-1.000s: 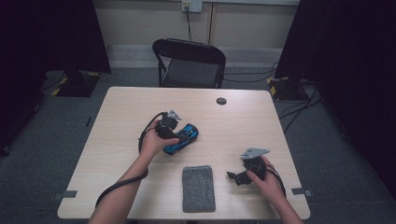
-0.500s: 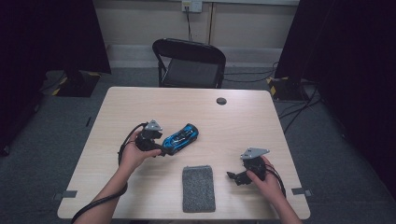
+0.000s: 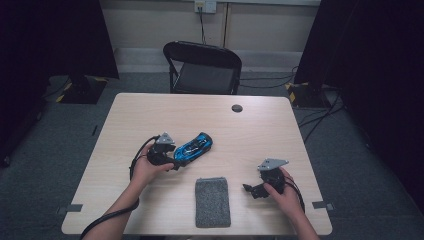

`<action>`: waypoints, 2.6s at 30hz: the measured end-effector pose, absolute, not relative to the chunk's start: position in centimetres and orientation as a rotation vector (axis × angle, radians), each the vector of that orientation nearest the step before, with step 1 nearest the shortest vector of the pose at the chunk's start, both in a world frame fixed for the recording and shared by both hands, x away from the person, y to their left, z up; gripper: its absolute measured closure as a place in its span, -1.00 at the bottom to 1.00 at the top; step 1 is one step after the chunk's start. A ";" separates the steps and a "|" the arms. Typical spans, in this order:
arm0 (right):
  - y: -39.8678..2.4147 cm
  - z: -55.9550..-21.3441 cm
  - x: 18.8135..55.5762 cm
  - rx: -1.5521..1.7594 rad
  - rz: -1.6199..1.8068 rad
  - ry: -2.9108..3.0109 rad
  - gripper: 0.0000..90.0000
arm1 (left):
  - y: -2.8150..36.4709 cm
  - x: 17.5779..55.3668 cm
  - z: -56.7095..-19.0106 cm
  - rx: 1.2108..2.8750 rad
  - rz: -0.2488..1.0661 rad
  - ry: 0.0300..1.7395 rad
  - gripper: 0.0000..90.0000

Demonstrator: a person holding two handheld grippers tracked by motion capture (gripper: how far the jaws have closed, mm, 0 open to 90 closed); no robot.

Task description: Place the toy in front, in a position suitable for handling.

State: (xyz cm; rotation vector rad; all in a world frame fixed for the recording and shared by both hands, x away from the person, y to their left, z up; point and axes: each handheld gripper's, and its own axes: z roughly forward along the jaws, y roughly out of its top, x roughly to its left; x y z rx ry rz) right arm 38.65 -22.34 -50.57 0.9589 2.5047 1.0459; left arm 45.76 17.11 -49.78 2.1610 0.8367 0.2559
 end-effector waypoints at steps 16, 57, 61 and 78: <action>-22.1 -50.6 38.3 1.016 1.028 2.468 -0.94 | 16.0 46.1 -50.6 2.203 0.320 0.805 -0.67; -14.7 -46.2 32.8 0.832 1.305 2.536 -0.34 | 16.3 45.9 -50.5 2.193 0.318 0.780 -0.44; -13.0 -46.4 32.0 0.792 1.280 2.570 -0.32 | 16.3 45.8 -50.6 2.186 0.317 0.787 -0.44; -11.0 -48.5 30.0 0.689 1.134 2.693 -0.04 | 16.3 45.8 -50.5 2.192 0.318 0.783 -0.44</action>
